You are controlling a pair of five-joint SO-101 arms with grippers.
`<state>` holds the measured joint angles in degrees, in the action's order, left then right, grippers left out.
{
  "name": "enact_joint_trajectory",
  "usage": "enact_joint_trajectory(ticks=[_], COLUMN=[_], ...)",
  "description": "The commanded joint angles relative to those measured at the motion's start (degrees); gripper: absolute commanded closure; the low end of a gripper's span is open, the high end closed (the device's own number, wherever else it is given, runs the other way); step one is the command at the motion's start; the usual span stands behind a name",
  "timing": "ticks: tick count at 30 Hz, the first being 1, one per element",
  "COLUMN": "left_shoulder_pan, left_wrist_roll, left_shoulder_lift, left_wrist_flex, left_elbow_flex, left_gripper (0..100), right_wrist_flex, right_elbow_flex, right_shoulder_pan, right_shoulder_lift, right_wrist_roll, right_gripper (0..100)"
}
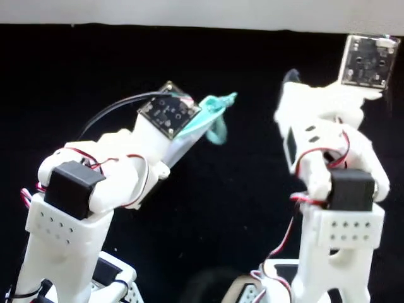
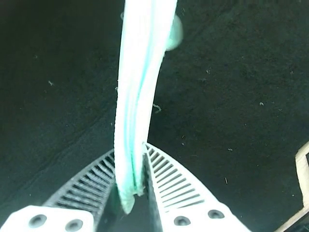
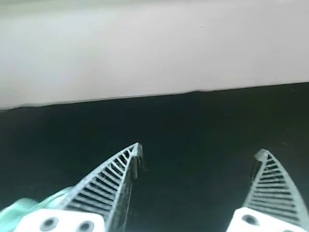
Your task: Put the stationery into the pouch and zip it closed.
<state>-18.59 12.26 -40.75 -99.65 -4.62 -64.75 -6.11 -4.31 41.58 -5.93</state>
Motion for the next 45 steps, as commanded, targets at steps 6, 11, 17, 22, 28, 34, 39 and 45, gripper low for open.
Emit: enact_joint_trajectory(ticks=[6, 11, 17, 22, 28, 34, 39, 45], left_shoulder_pan=[6.5, 18.0, 14.9, 2.6, -13.5, -13.6, -13.3, -13.0], left_wrist_roll=[0.7, 6.4, 9.1, 9.0, 8.9, 7.0, 1.8, -0.7], left_shoulder_lift=[-0.4, 5.3, 15.3, 21.8, 21.2, 15.2, 10.0, 9.5], left_wrist_flex=[12.6, 17.4, 13.0, 9.8, 13.5, 13.8, 12.5, 10.6], left_elbow_flex=[6.5, 14.9, 20.1, 6.9, -6.1, -5.1, 1.3, 14.4], left_gripper=[99, 99, 99, 99, 99, 82, 69, 76], right_wrist_flex=[-23.7, -25.9, -25.8, -25.8, -26.5, -26.4, -24.2, -24.8], right_elbow_flex=[2.0, -0.8, -2.4, -2.9, -5.5, -9.1, -9.5, -9.7], right_shoulder_pan=[-12.9, -12.8, -12.8, -12.8, -13.1, -13.2, -15.6, -16.1], right_shoulder_lift=[1.5, 1.5, 1.5, 1.5, 1.5, 4.0, 13.5, 22.5], right_wrist_roll=[0.5, 3.4, 3.5, 3.6, 3.6, 6.9, 7.3, 7.0], right_gripper=[65.6, 65.6, 65.6, 65.6, 65.6, 65.6, 65.6, 65.6])
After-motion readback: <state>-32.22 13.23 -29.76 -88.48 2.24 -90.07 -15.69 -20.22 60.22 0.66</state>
